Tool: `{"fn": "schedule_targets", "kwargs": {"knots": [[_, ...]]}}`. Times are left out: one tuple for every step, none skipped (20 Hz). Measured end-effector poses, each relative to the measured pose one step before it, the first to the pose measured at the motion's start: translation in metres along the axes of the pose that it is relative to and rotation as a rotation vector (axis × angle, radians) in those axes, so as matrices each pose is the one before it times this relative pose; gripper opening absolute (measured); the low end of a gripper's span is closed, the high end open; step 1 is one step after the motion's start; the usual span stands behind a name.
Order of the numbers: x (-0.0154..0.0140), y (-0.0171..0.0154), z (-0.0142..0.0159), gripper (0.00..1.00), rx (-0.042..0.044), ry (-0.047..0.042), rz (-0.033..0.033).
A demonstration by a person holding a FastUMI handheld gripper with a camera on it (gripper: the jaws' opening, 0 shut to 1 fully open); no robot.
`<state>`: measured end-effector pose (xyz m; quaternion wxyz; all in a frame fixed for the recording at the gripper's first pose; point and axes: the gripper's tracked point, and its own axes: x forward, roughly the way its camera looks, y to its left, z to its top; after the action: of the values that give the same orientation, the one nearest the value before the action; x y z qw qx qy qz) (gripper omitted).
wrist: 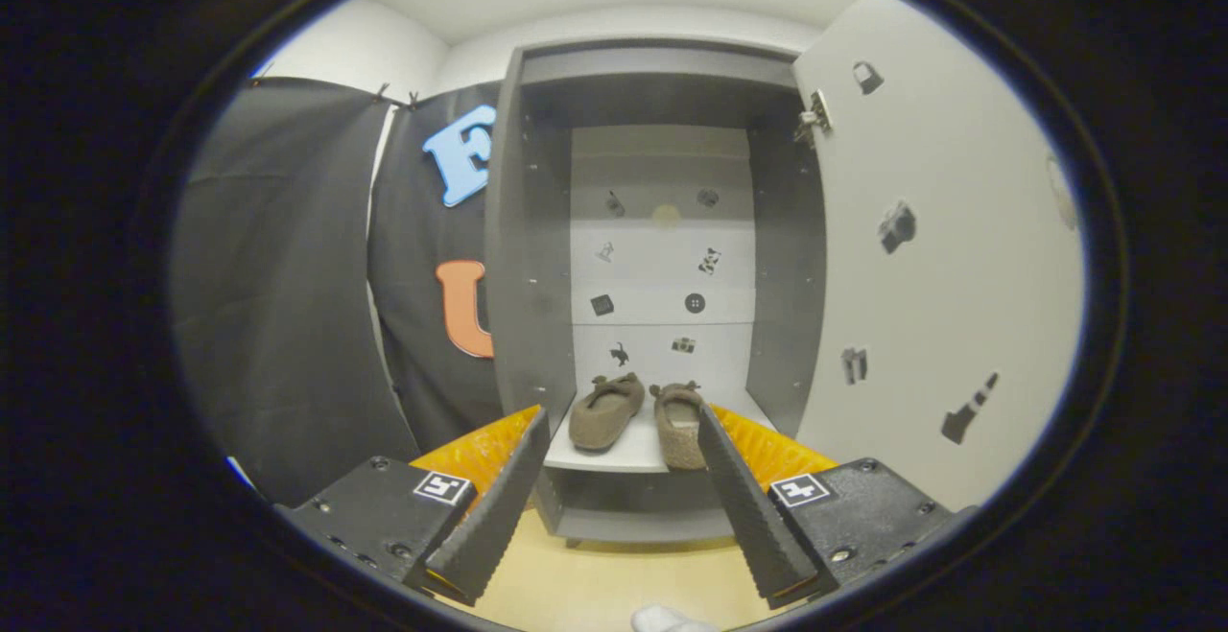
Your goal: Open the shoe cabinet door, grab the shoes and put them into the shoe cabinet, then close the shoe cabinet door.
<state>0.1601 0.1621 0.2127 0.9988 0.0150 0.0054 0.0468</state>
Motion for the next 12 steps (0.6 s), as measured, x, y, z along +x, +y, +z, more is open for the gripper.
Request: {"fn": "schedule_targets", "kwargs": {"knots": [[-0.01663, -0.00148, -0.00095, 0.99, -0.00654, 0.00109, 0.00918], [-0.01359, -0.00043, 0.00016, 0.99, -0.00359, -0.00149, 0.00823], [-0.01471, -0.00230, -0.00105, 0.99, -0.00117, 0.00074, 0.00664], [-0.01465, -0.00276, -0.00184, 0.99, -0.00688, 0.00232, 0.00419], [-0.01485, -0.00615, -0.00312, 0.99, -0.00671, 0.00282, -0.00107], [-0.01550, -0.00657, -0.00194, 0.99, -0.00816, 0.00265, -0.00293], [-0.01244, -0.00586, -0.00187, 0.99, -0.00647, -0.00017, 0.00003], [-0.01397, -0.00841, -0.00200, 0.99, -0.00646, -0.00052, -0.00928], [-0.01297, -0.01107, -0.00199, 0.99, -0.00422, -0.00123, -0.01309], [-0.01267, -0.01059, -0.00156, 0.99, -0.00403, -0.00270, -0.01093], [-0.01363, -0.01237, -0.00237, 0.99, -0.00096, -0.00122, -0.01340], [-0.01125, -0.01050, -0.00156, 0.99, 0.00415, -0.00027, -0.01200]]}}
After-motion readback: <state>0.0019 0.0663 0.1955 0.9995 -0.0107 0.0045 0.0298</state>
